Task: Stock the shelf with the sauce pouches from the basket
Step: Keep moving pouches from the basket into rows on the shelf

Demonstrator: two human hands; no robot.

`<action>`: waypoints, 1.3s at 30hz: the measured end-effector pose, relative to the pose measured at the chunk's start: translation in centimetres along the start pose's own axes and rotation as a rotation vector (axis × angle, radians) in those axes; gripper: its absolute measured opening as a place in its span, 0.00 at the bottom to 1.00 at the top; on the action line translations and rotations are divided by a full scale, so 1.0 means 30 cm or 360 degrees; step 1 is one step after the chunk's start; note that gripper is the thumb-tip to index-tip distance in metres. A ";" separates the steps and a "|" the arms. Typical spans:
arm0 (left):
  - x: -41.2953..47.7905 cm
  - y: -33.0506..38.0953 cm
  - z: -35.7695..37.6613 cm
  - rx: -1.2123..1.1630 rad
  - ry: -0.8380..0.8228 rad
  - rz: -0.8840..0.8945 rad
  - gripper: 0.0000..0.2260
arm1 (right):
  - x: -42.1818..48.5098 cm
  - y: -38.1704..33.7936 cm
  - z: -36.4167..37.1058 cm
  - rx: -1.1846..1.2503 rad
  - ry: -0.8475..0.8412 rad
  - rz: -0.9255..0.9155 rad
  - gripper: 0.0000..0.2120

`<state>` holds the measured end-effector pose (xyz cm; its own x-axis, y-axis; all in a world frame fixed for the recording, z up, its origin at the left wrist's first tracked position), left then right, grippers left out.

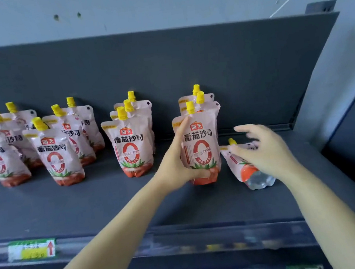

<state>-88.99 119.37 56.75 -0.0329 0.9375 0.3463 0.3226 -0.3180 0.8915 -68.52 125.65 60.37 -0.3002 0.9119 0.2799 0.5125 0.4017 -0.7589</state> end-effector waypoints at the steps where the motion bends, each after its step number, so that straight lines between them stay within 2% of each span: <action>1: -0.003 0.011 -0.001 -0.0135 0.0009 -0.0054 0.54 | -0.018 -0.032 0.020 0.0152 -0.0105 0.0044 0.23; 4: -0.020 0.071 0.003 -0.0544 0.0014 -0.0264 0.50 | -0.082 -0.110 0.073 0.0759 -0.0478 0.0313 0.16; 6: -0.029 0.137 -0.008 -0.0645 0.0051 -0.0352 0.44 | -0.097 -0.127 0.095 0.1262 -0.0529 0.0502 0.13; 7: -0.030 0.168 -0.020 -0.0571 0.0079 -0.0342 0.39 | -0.095 -0.131 0.097 0.1432 -0.0501 0.0545 0.12; 9: -0.039 0.213 -0.057 -0.0180 0.0124 -0.0235 0.34 | -0.085 -0.141 0.092 0.1565 -0.0436 0.0568 0.12; 12: -0.092 0.262 -0.082 0.0447 0.0106 -0.0012 0.34 | -0.083 -0.167 0.093 0.1517 -0.0480 0.0543 0.12; 16: -0.157 0.281 -0.038 0.0941 0.0091 0.0684 0.11 | -0.102 -0.185 0.105 0.1422 -0.0474 0.0485 0.11; 19: -0.168 0.250 -0.030 0.1550 0.0065 0.0979 0.12 | -0.135 -0.186 0.131 0.1529 -0.0485 0.0585 0.09; 21: -0.173 0.224 -0.022 0.1843 -0.0028 0.1055 0.20 | -0.156 -0.176 0.153 0.1554 -0.0512 0.0664 0.10; 23: -0.177 0.203 -0.019 0.1840 -0.0036 0.1115 0.22 | -0.182 -0.168 0.159 0.1475 -0.0518 0.0698 0.11; 26: -0.181 0.182 -0.021 0.1735 -0.0020 0.1167 0.17 | -0.221 -0.150 0.141 0.1326 -0.0537 0.0615 0.20; 28: -0.177 0.171 -0.026 0.1704 -0.0037 0.1126 0.17 | -0.230 -0.134 0.109 0.1152 -0.0378 0.0489 0.26; 30: -0.171 0.167 -0.024 0.1652 -0.0066 0.1080 0.17 | -0.230 -0.116 0.088 0.0919 -0.0239 0.0268 0.21; 32: -0.166 0.158 -0.015 0.1581 -0.0103 0.1082 0.15 | -0.224 -0.094 0.084 0.0439 -0.0109 -0.0104 0.13; 34: -0.158 0.145 -0.008 0.1547 -0.0150 0.1097 0.15 | -0.223 -0.081 0.097 -0.0060 0.0016 -0.0447 0.09; 35: -0.155 0.137 -0.007 0.1547 -0.0142 0.1110 0.14 | -0.223 -0.077 0.105 -0.0179 0.0060 -0.0538 0.09; 37: -0.163 0.122 -0.008 0.1570 -0.0014 0.1113 0.09 | -0.219 -0.071 0.111 -0.0191 0.0155 -0.0617 0.07; 39: -0.193 0.106 -0.004 0.1561 0.0188 0.0965 0.12 | -0.214 -0.062 0.109 -0.0111 0.0299 -0.0602 0.06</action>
<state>-87.89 112.91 57.63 0.3067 0.6334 0.7105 0.9091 -0.4161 -0.0215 -70.19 118.79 58.06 -0.3292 0.6963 0.6378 0.4496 0.7095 -0.5426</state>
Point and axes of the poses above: each hand's wrist, its own x-axis towards the middle knuckle, its own z-axis out of the palm, y = z × x, the point moved 1 cm from there along x, towards the middle knuckle, and after that the axes turned 1 degree about y, right-handed, at the moved point
